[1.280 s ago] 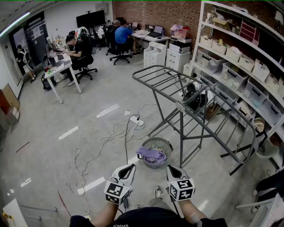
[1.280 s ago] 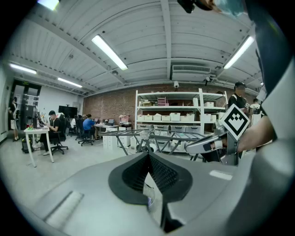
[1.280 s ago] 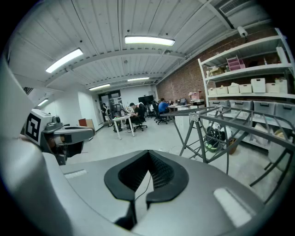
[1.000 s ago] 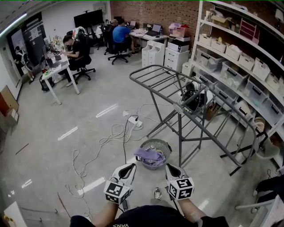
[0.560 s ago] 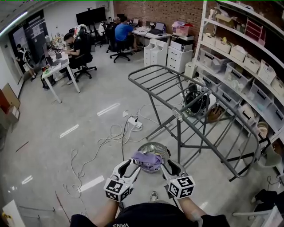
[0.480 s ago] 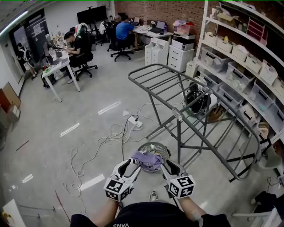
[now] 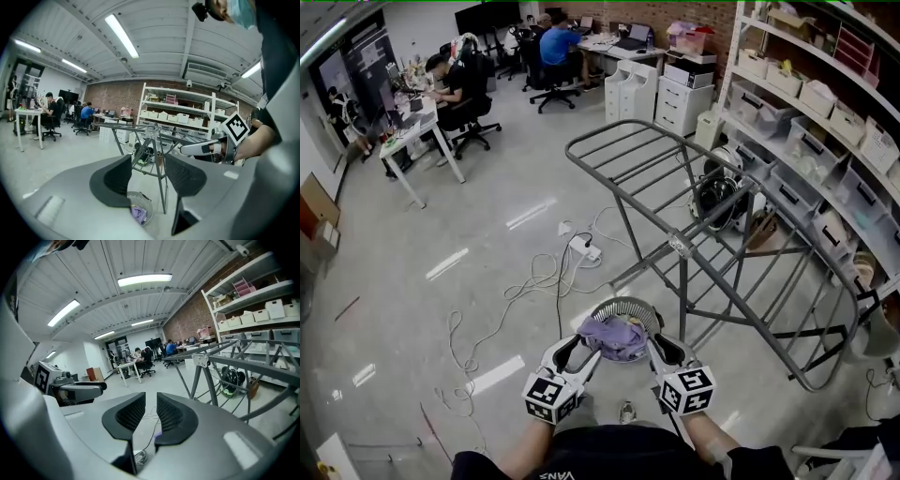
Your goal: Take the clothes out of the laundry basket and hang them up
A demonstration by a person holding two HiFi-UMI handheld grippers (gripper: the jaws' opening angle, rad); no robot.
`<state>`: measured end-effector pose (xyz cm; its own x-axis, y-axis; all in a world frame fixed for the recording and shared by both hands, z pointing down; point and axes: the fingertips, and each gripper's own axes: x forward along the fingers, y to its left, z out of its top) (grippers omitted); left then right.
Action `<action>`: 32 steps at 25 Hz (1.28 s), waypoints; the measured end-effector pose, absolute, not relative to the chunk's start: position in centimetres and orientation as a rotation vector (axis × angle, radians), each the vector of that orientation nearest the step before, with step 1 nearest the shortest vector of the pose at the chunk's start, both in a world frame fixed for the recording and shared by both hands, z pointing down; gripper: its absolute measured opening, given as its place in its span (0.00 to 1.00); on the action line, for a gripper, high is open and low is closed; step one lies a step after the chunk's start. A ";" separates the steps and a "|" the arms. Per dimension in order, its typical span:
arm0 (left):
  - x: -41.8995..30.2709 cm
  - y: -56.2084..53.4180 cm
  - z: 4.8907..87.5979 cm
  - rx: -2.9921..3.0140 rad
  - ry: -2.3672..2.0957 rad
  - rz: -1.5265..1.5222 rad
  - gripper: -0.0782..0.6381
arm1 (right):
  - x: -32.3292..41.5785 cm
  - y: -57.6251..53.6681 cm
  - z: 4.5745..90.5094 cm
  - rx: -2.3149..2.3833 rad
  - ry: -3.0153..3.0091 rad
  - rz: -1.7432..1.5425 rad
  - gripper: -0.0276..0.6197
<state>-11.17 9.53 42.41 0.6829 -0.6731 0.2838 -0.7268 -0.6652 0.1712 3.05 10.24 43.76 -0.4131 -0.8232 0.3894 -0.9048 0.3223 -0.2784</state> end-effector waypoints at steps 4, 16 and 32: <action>-12.1 6.4 44.2 2.629 -1.019 0.311 0.39 | 1.8 7.7 44.8 1.656 -2.391 0.727 0.18; -15.3 -3.6 49.1 2.664 -0.576 0.484 0.39 | -0.6 1.1 48.6 2.047 -2.051 0.907 0.52; -9.1 -7.9 67.1 2.559 -0.392 0.810 0.41 | 3.5 -0.8 64.4 1.964 -1.856 1.113 0.53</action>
